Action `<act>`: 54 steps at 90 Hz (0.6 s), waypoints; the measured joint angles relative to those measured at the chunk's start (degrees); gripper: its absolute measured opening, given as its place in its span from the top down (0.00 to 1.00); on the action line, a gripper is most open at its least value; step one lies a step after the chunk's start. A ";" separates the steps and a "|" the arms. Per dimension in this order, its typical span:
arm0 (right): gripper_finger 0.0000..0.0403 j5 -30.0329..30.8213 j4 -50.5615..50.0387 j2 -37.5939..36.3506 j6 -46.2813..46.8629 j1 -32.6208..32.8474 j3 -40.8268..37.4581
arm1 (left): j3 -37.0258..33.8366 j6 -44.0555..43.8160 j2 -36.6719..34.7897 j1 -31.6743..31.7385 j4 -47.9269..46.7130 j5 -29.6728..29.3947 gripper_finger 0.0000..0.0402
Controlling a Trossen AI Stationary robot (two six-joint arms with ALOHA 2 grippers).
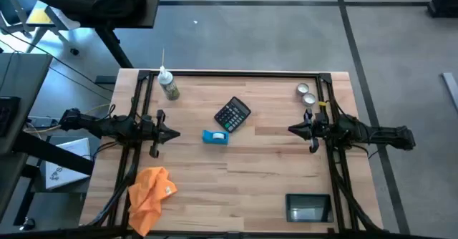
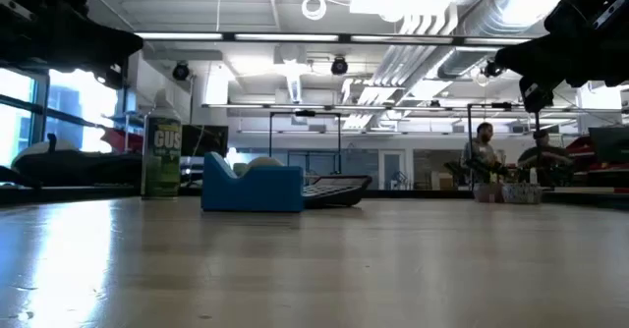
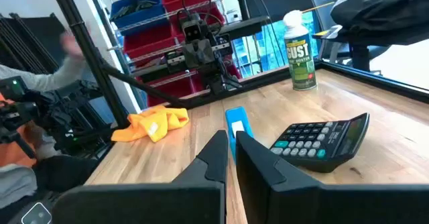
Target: Apply microfiber cloth
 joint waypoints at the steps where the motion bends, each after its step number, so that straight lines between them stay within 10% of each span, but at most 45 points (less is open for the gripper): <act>1: 1.00 -0.01 0.00 0.01 0.00 -0.01 0.00 | 0.00 0.00 0.01 0.01 0.00 0.00 1.00; 24: 1.00 -0.42 -0.46 0.01 -0.28 0.01 0.06 | 0.00 0.00 0.00 0.02 0.00 0.02 1.00; 54: 1.00 -2.39 -3.49 -0.04 -22.76 -0.01 1.31 | 0.00 0.00 0.00 0.00 0.02 0.02 1.00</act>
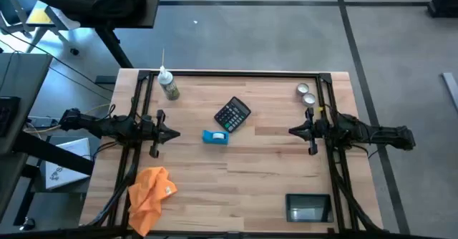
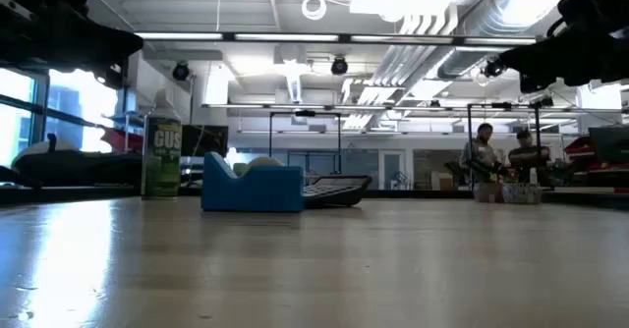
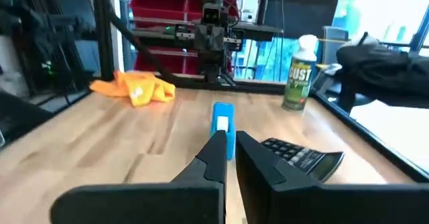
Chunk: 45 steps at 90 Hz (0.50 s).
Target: Apply microfiber cloth
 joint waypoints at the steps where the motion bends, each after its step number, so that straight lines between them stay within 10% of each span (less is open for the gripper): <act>1: 1.00 0.00 0.02 0.00 -0.15 0.00 0.00 | 0.00 0.00 0.01 0.01 0.00 0.00 1.00; 45: 1.00 12.93 31.63 0.00 3.37 0.00 0.02 | 0.00 0.00 0.01 0.00 -0.01 0.00 1.00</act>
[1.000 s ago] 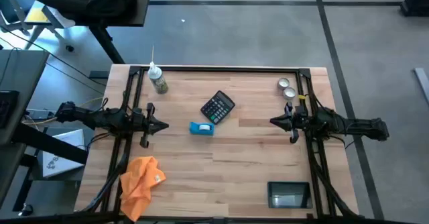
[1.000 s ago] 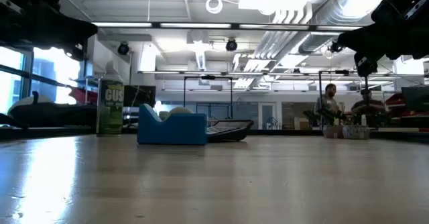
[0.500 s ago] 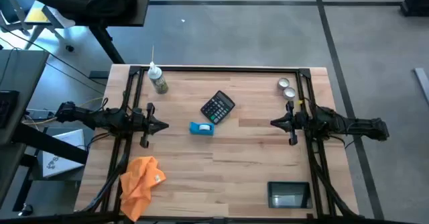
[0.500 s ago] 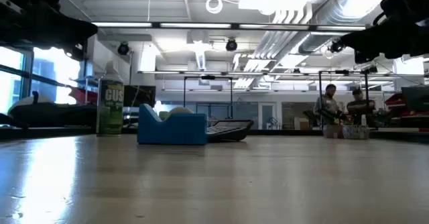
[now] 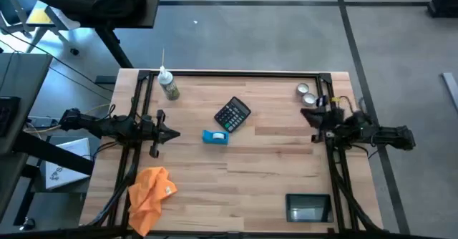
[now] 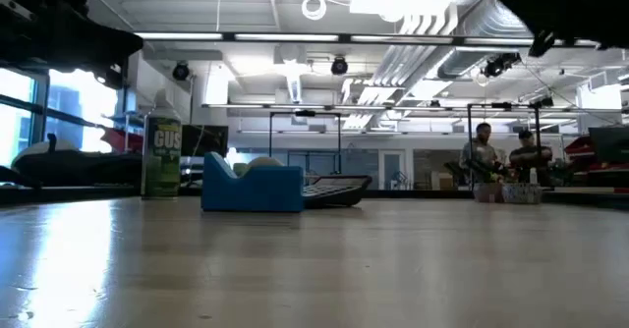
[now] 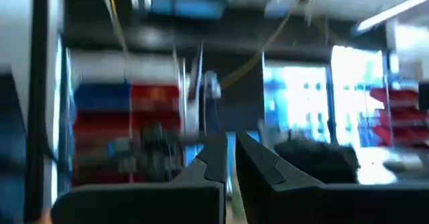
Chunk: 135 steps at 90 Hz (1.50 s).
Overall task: Apply microfiber cloth
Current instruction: Spray the cellphone using the white spray bottle
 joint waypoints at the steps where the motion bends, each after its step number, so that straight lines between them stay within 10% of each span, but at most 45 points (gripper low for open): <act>1: 1.00 0.01 0.93 0.00 0.26 0.00 0.00 | 0.00 0.00 -0.01 0.00 0.01 0.00 1.00; 24: 1.00 5.12 15.37 -0.02 0.02 -0.11 0.04 | 0.00 0.00 -0.01 0.02 0.01 -0.02 1.00; 66: 1.00 -1.24 9.76 2.42 16.91 -0.07 0.04 | 0.00 0.00 0.01 0.00 -0.01 0.00 1.00; 81: 1.00 -12.48 8.27 10.07 25.01 0.73 0.04 | 0.00 0.00 0.01 0.01 -0.01 -0.01 1.00; 122: 1.00 -0.07 7.17 36.66 11.97 3.85 8.05 | 0.00 0.00 -0.01 0.01 -0.01 -0.02 1.00; 135: 0.96 -4.37 -4.76 44.31 12.43 0.95 14.98 | -0.01 0.00 -0.01 0.01 -0.01 -0.01 1.00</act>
